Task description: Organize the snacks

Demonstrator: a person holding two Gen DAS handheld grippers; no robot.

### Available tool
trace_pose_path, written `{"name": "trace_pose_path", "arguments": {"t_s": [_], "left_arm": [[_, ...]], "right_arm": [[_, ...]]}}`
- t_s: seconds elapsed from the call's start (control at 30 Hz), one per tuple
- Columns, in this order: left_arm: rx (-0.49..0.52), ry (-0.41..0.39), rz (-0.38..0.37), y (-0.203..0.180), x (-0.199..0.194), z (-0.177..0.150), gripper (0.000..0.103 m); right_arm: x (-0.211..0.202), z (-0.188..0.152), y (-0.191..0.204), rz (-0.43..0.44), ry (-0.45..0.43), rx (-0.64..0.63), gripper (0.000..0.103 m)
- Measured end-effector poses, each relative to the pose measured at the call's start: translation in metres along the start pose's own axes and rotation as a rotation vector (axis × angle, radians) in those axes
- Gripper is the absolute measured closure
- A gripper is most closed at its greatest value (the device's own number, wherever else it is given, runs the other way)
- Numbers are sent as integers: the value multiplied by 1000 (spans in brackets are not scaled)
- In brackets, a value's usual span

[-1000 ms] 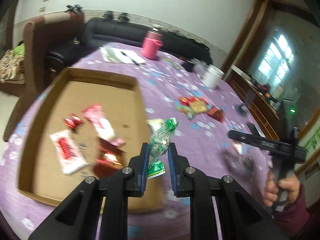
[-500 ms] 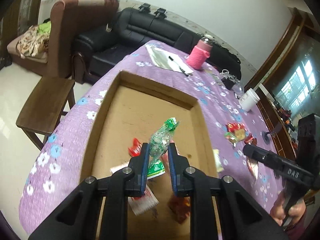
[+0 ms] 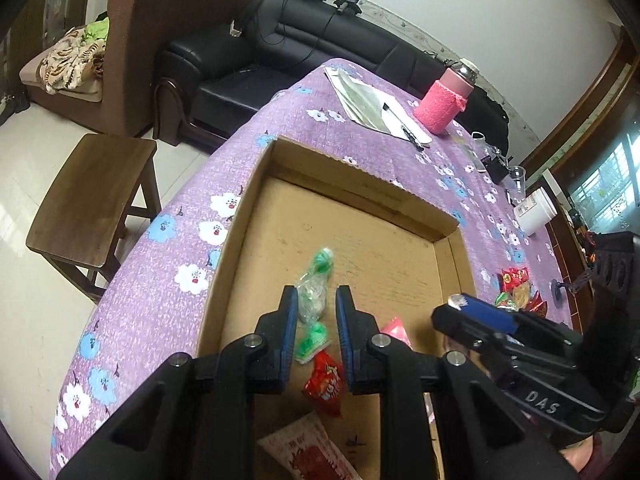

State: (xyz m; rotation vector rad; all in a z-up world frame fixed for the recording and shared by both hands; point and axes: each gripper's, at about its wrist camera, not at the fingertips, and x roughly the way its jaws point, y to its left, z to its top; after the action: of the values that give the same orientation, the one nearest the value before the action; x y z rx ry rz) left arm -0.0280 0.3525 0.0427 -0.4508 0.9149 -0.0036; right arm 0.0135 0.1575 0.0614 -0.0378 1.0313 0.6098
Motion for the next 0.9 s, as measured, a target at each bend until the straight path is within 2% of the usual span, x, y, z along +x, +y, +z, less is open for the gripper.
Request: {"name": "trace_pose_path", "arguments": {"t_s": [0.03,0.07,0.13,0.23,0.4,0.47,0.57,0.67,0.77,0.9], "left_arm": [[-1,-1,0,0,0,0,79],[-6,-2,-6,1,0,0,67],[-26,-18,-18,4,-4,0,53],[-48,-35,-35,6,-12,1,53],[-42,-114,-52,-4,-51,-10,52],[-17,-141,-61,-11,-69,-17,43],[40,-182,-86,-26,-98,-38,34],[86,-191,-98,-41,-111,-55,32],[127,-179,-84,-57,-114,-69,32],[155,-168,-112,-73,-117,-86,32]], "right_arm": [[2,0,-1,2,3,1,61],[4,0,-1,9,3,2,61],[6,0,1,22,-3,3,57],[1,0,1,36,-19,8,44],[-34,0,-20,60,-84,42,44],[-54,-3,-41,28,-119,59,44],[-78,-9,-88,-57,-153,110,42],[-90,-18,-148,-152,-150,206,42],[-93,-23,-195,-169,-136,318,42],[-87,-12,-222,-267,-133,337,42]]}}
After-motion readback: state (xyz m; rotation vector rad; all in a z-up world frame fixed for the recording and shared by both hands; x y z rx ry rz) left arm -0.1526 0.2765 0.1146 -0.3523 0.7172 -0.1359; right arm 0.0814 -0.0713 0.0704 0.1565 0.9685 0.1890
